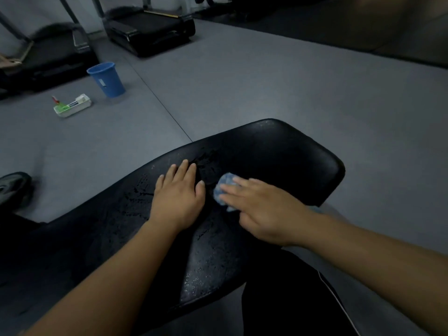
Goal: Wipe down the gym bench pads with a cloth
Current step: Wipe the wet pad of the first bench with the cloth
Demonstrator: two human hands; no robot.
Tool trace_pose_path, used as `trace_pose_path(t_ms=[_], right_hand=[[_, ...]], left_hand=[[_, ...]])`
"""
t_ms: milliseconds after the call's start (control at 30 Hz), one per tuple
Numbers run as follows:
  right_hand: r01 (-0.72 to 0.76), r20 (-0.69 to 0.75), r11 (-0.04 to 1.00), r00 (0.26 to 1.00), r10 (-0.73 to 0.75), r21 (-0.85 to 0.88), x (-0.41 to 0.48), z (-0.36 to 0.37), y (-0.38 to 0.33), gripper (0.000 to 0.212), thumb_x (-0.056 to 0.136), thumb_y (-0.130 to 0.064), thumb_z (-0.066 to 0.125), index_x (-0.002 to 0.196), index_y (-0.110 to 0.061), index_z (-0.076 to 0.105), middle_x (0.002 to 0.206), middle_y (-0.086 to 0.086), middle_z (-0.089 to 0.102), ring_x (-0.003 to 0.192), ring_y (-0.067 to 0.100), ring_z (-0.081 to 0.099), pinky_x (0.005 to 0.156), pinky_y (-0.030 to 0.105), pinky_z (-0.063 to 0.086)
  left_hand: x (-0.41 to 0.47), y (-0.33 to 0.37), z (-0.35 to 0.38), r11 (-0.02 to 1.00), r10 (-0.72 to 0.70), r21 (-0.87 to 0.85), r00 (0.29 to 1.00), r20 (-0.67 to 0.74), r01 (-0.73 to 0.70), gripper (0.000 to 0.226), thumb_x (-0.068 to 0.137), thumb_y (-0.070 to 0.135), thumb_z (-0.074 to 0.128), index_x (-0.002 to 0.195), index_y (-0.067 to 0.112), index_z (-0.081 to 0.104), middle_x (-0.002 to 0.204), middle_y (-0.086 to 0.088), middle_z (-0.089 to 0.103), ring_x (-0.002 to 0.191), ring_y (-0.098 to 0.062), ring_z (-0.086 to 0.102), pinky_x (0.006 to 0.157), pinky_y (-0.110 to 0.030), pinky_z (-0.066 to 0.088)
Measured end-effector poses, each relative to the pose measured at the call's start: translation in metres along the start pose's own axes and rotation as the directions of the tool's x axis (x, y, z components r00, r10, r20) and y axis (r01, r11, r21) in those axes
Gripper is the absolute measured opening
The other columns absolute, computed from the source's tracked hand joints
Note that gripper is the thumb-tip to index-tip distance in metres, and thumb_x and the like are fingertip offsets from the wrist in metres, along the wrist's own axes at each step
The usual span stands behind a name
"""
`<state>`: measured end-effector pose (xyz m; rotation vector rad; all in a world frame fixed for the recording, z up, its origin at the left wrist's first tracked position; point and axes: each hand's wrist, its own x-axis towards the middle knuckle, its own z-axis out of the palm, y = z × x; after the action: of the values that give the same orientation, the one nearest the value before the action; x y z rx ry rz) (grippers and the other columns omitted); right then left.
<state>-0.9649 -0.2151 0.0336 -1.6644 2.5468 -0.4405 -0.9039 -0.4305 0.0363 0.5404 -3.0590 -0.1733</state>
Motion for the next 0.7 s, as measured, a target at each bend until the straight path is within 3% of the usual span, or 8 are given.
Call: trace_pose_path(t_ms=[67, 133, 200, 267, 367, 467, 633, 700], right_hand=[[-0.037, 0.026, 0.999, 0.999, 0.038, -0.026, -0.002, -0.011, 0.018, 0.070, 0.085, -0.034, 0.023, 0.154, -0.030, 0.033, 0.163, -0.009, 0.023, 0.151, 0.010, 0.016, 0.120, 0.035, 0.011], [-0.189, -0.007, 0.975, 0.982, 0.190, -0.115, 0.029, -0.020, 0.056, 0.064, 0.091, -0.033, 0.026, 0.155, -0.031, 0.027, 0.164, -0.010, 0.020, 0.151, 0.009, 0.015, 0.121, 0.039, 0.010], [-0.355, -0.054, 0.928, 0.935, 0.351, -0.114, 0.079, -0.021, 0.082, 0.057, 0.099, -0.030, 0.030, 0.155, -0.026, 0.027, 0.164, -0.006, 0.021, 0.151, 0.012, 0.016, 0.121, 0.042, 0.012], [-0.407, -0.106, 0.909, 0.911, 0.398, -0.084, 0.121, -0.013, 0.077, 0.053, 0.100, -0.030, 0.029, 0.153, -0.024, 0.032, 0.163, -0.004, 0.024, 0.150, 0.016, 0.017, 0.119, 0.043, 0.016], [-0.201, -0.069, 0.976, 0.978, 0.196, -0.085, 0.123, 0.000, 0.038, 0.055, 0.095, -0.030, 0.029, 0.149, -0.025, 0.040, 0.161, -0.003, 0.030, 0.149, 0.017, 0.021, 0.117, 0.042, 0.021], [0.012, 0.016, 1.000, 1.000, -0.011, -0.023, 0.077, -0.003, 0.022, 0.068, 0.085, -0.034, 0.022, 0.152, -0.029, 0.037, 0.163, -0.010, 0.024, 0.150, 0.010, 0.017, 0.120, 0.039, 0.015], [-0.366, -0.085, 0.925, 0.930, 0.358, -0.106, 0.134, -0.016, 0.091, 0.050, 0.098, -0.026, 0.033, 0.147, -0.027, 0.043, 0.158, -0.005, 0.035, 0.146, 0.014, 0.028, 0.117, 0.043, 0.023], [-0.386, -0.114, 0.917, 0.920, 0.375, -0.104, 0.160, -0.011, 0.075, 0.049, 0.095, -0.033, 0.026, 0.136, -0.024, 0.051, 0.151, -0.001, 0.045, 0.141, 0.020, 0.035, 0.112, 0.043, 0.029]], left_hand=[[-0.001, 0.002, 0.002, 1.000, -0.004, -0.021, 1.000, -0.013, 0.004, 0.058, 0.105, 0.041, 0.026, 0.159, 0.020, 0.021, 0.168, 0.000, 0.011, 0.154, -0.021, 0.007, 0.124, -0.044, 0.009], [-0.002, 0.002, 0.002, 0.999, -0.016, -0.033, 0.999, -0.035, 0.015, 0.058, 0.104, 0.040, 0.027, 0.158, 0.018, 0.022, 0.167, -0.002, 0.012, 0.154, -0.022, 0.007, 0.125, -0.043, 0.009], [-0.004, 0.002, 0.003, 0.998, -0.052, -0.035, 0.997, -0.055, 0.050, 0.058, 0.103, 0.039, 0.027, 0.158, 0.019, 0.022, 0.167, -0.004, 0.011, 0.154, -0.024, 0.007, 0.125, -0.045, 0.009], [-0.004, 0.002, 0.004, 0.996, -0.087, -0.032, 0.995, -0.043, 0.086, 0.060, 0.102, 0.040, 0.024, 0.159, 0.021, 0.019, 0.168, -0.002, 0.009, 0.154, -0.024, 0.004, 0.125, -0.047, 0.006], [-0.002, 0.000, 0.005, 0.996, -0.094, -0.015, 0.995, -0.031, 0.093, 0.061, 0.101, 0.039, 0.022, 0.159, 0.022, 0.017, 0.168, 0.000, 0.007, 0.154, -0.023, 0.004, 0.124, -0.048, 0.007], [-0.001, -0.001, 0.007, 0.995, -0.096, -0.015, 0.995, -0.036, 0.095, 0.060, 0.101, 0.037, 0.024, 0.159, 0.022, 0.018, 0.168, -0.001, 0.009, 0.154, -0.024, 0.005, 0.124, -0.048, 0.008], [0.000, 0.002, 0.007, 0.994, -0.106, -0.033, 0.993, -0.048, 0.105, 0.060, 0.100, 0.036, 0.024, 0.158, 0.021, 0.019, 0.168, 0.000, 0.010, 0.154, -0.024, 0.006, 0.124, -0.048, 0.008], [0.001, 0.001, 0.006, 0.993, -0.110, -0.035, 0.992, -0.056, 0.109, 0.060, 0.100, 0.035, 0.026, 0.158, 0.018, 0.020, 0.167, -0.002, 0.012, 0.154, -0.024, 0.007, 0.124, -0.047, 0.008]])
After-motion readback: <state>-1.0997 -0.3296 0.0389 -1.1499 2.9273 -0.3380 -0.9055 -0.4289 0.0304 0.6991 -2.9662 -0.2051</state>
